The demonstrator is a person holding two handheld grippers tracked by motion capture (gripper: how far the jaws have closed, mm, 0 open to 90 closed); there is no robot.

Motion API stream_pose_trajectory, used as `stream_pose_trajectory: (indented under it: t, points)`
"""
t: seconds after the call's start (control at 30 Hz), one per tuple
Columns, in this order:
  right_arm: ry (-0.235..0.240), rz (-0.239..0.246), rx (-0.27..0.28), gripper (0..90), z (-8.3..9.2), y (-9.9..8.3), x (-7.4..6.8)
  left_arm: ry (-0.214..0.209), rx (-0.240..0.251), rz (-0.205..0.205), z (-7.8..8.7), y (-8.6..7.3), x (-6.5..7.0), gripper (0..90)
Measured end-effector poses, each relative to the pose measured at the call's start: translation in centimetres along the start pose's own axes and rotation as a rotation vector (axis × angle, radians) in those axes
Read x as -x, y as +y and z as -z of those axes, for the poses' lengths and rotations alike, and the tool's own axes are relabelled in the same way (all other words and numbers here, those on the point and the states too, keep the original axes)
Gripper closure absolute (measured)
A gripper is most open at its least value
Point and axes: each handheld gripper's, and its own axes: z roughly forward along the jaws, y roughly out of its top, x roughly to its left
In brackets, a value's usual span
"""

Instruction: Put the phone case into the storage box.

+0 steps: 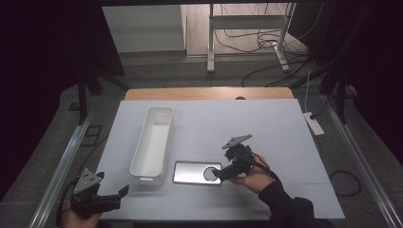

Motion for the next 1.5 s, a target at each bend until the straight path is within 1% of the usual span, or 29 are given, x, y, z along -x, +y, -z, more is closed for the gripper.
stream_pose_trajectory:
  t: [0.2, 0.23, 0.4, 0.63, 0.7, 0.77, 0.87, 0.9, 1.03, 1.07, 1.13, 1.17, 1.27, 1.3, 1.33, 1.37, 1.43, 1.5]
  points:
    - [-0.003, 0.006, -0.009, 0.4, -0.6, 0.4, -0.3, -0.002, 0.001, 0.003, 0.0, 0.0, 0.0, 2.9]
    - [0.0, 0.009, -0.01, 0.7, -0.9, 0.8, -0.5, -0.003, 0.002, 0.003, 0.0, 0.0, 0.0, 2.9]
    - [0.004, 0.018, -0.013, 1.6, -1.3, 1.3, -0.8, -0.002, 0.002, 0.003, 0.0, 0.0, 0.0, 2.9]
    - [0.008, 0.028, -0.042, 6.4, -1.8, 1.3, -0.9, -0.006, 0.004, 0.004, 0.1, 0.0, -0.1, 2.9]
    - [0.008, 0.032, -0.052, 10.2, -1.9, 1.2, -0.9, -0.005, 0.005, 0.002, 0.1, 0.0, -0.1, 2.9]
    - [0.016, 0.028, -0.05, 15.6, -2.0, 1.1, -0.9, -0.006, 0.005, 0.002, 0.1, 0.0, -0.1, 2.9]
    - [0.026, 0.021, -0.049, 27.3, -1.9, 0.8, -0.7, -0.006, 0.004, 0.001, 0.1, 0.0, -0.1, 3.0]
    - [0.029, 0.016, -0.049, 33.0, -1.9, 0.7, -0.6, -0.006, 0.005, 0.002, 0.1, 0.0, -0.1, 2.9]
    - [0.043, 0.021, -0.059, 47.5, -2.1, 0.2, -0.5, -0.01, 0.007, 0.003, 0.1, -0.1, -0.1, 2.9]
    - [0.045, 0.038, -0.063, 50.4, -2.2, 0.0, -0.5, -0.01, 0.008, 0.003, 0.1, -0.1, -0.1, 2.9]
    - [0.047, 0.053, -0.066, 58.4, -2.2, -0.2, -0.6, -0.01, 0.008, 0.003, 0.1, -0.1, -0.1, 3.0]
    - [0.049, 0.073, -0.07, 61.1, -2.3, -0.3, -0.6, -0.01, 0.009, 0.003, 0.1, -0.1, -0.1, 2.9]
    - [0.056, 0.084, -0.085, 71.7, -2.4, -0.6, -0.7, -0.012, 0.011, 0.004, 0.1, -0.1, -0.1, 3.0]
    - [0.056, 0.092, -0.089, 77.0, -2.4, -0.7, -0.8, -0.012, 0.011, 0.004, 0.1, -0.1, -0.1, 2.9]
    - [0.056, 0.092, -0.089, 77.0, -2.4, -0.7, -0.8, -0.012, 0.011, 0.004, 0.1, -0.1, -0.1, 3.0]
    - [0.064, 0.101, -0.098, 84.6, -2.5, -0.9, -0.9, -0.012, 0.012, 0.005, 0.1, -0.1, -0.1, 2.9]
    - [0.067, 0.108, -0.109, 89.1, -2.6, -1.1, -1.0, -0.013, 0.012, 0.004, 0.1, -0.1, -0.1, 2.9]
    - [0.065, 0.11, -0.121, 89.7, -2.6, -1.2, -1.1, -0.013, 0.012, 0.004, 0.1, -0.1, -0.1, 2.9]
